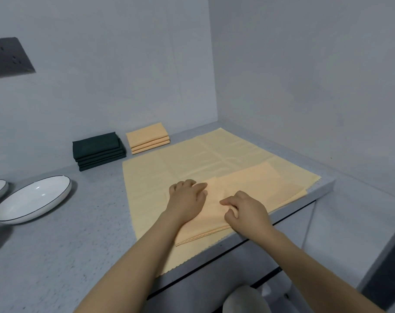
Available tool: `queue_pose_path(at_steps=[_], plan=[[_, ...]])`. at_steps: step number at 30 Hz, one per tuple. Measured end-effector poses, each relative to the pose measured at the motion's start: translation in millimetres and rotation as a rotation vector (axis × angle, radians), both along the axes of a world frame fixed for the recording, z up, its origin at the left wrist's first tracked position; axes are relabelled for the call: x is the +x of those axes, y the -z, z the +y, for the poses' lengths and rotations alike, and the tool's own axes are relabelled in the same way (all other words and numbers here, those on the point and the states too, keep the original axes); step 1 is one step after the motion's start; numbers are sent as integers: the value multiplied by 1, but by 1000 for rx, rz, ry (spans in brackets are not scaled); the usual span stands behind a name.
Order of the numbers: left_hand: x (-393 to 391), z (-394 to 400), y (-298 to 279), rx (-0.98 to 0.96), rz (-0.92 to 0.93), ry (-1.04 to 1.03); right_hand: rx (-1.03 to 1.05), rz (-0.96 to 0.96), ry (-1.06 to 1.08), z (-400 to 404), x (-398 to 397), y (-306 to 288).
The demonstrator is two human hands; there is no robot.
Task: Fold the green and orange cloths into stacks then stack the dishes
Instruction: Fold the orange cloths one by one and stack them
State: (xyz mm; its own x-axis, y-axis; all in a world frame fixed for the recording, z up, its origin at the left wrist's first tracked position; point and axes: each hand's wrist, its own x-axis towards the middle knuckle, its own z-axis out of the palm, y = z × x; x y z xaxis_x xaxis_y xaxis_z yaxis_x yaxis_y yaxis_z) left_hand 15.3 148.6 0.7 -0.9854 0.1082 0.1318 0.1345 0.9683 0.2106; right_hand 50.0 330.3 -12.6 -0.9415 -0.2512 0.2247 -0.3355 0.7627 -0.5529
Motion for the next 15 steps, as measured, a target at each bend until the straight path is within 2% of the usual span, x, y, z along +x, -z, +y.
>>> queue_pose_path(at_steps=[4,10,15], plan=[[-15,1,-11,96,85,-23,17,4,1,-1,1,-1],[-24,-7,-31,228,-49,-77,81,44,19,-4,3,-9],[-8,-41,-37,321,-61,-198,120,111,7,-22,-5,-12]])
